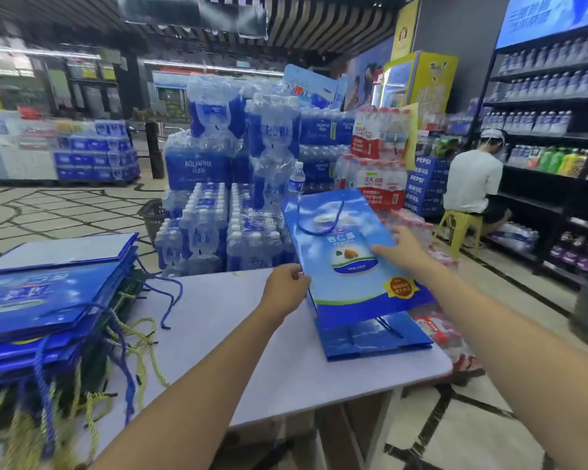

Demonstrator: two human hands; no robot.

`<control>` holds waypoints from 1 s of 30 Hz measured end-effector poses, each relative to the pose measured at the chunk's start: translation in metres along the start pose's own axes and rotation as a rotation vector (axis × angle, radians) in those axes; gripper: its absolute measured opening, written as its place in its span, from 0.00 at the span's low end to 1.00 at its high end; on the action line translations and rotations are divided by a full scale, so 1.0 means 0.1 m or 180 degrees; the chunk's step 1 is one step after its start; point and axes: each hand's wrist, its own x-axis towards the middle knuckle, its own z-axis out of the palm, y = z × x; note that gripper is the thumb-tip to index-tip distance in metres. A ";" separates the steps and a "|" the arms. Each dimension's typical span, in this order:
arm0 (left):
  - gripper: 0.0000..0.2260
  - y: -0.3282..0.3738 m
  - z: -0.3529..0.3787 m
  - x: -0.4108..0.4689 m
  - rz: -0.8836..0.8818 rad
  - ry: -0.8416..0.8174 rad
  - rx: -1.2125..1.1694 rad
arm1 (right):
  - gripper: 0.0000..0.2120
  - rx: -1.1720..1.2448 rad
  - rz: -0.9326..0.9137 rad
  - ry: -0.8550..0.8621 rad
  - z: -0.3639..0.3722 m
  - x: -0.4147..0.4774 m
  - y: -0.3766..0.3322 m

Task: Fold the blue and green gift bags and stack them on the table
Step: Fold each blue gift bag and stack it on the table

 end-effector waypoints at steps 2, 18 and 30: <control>0.08 -0.14 0.14 0.03 -0.0074 -0.0024 0.0119 | 0.40 -0.0353 0.0113 -0.0210 0.07 0.01 0.21; 0.09 -0.52 0.40 0.11 -0.0085 -0.0136 0.1938 | 0.29 -0.2349 0.0180 -0.0468 0.50 -0.19 0.88; 0.17 0.11 -1.44 -0.31 0.1071 0.0663 0.3397 | 0.29 -0.1912 -0.0935 -0.0750 1.69 -0.65 0.04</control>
